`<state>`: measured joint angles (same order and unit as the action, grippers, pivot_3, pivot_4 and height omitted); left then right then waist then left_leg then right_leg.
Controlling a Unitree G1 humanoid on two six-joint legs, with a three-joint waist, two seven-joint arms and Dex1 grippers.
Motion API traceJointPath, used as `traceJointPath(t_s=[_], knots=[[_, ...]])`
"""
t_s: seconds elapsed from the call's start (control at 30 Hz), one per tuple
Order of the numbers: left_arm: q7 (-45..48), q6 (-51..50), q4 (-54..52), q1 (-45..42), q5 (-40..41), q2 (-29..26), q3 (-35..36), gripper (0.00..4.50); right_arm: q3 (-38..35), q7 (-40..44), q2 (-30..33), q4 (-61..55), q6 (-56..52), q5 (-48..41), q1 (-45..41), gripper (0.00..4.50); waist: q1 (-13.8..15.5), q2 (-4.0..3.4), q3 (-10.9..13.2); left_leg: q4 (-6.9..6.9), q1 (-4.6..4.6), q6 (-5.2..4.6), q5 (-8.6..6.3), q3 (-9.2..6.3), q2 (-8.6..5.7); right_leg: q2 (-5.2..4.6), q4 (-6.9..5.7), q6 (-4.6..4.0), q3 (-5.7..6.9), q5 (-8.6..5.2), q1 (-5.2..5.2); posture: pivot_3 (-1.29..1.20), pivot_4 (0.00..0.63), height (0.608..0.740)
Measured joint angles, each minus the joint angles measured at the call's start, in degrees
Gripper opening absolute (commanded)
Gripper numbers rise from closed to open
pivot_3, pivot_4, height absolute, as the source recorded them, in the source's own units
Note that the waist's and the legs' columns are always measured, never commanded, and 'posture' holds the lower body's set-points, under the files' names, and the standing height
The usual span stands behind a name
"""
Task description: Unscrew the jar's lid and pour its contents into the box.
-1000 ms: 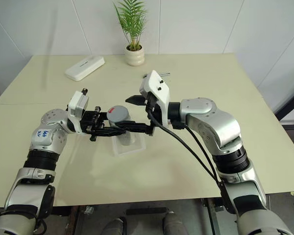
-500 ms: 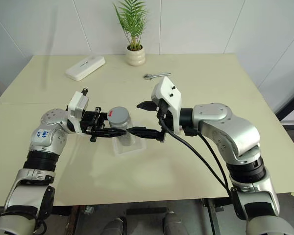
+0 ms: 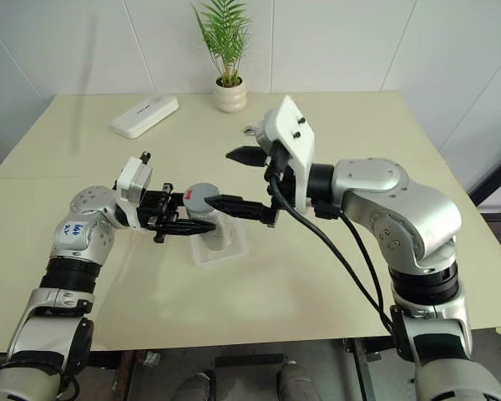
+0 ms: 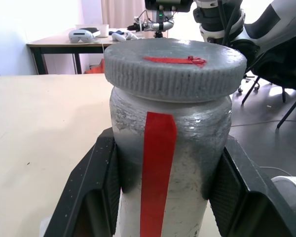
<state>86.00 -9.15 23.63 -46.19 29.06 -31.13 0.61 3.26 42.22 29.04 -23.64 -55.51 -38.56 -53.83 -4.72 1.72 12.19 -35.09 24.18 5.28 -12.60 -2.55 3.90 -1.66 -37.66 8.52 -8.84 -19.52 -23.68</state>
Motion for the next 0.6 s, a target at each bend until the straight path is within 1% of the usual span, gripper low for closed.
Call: traceJointPath(t_s=[0.27,0.5,0.6], knots=[[0.0,0.58,1.63,-0.63,-0.03,1.01,-0.44,1.96,2.42,-1.35,-6.17,5.99,1.71,0.99,-2.9,4.49,-0.16,-0.01,0.0,0.01,0.0,0.0,0.0,0.0,0.0,0.0,-0.03,0.0,0.0,0.0,-0.01,0.0,0.15,0.74],[0.0,0.64,1.93,-0.8,-0.03,1.03,-0.54,1.96,5.9,-1.22,-9.81,10.25,4.66,4.03,-3.19,4.49,-0.16,-0.01,0.0,0.0,-0.01,0.0,0.0,0.0,0.0,0.0,-0.05,0.0,0.0,0.0,-0.02,0.0,0.15,0.74],[0.0,0.71,1.93,-0.8,-0.03,1.02,-0.53,1.96,7.48,-0.68,-10.46,10.8,5.74,4.8,-3.18,4.49,-0.11,-0.01,0.0,0.0,0.0,0.0,0.0,0.0,0.0,0.0,-0.04,0.0,0.0,0.0,-0.01,0.0,0.15,0.74]])
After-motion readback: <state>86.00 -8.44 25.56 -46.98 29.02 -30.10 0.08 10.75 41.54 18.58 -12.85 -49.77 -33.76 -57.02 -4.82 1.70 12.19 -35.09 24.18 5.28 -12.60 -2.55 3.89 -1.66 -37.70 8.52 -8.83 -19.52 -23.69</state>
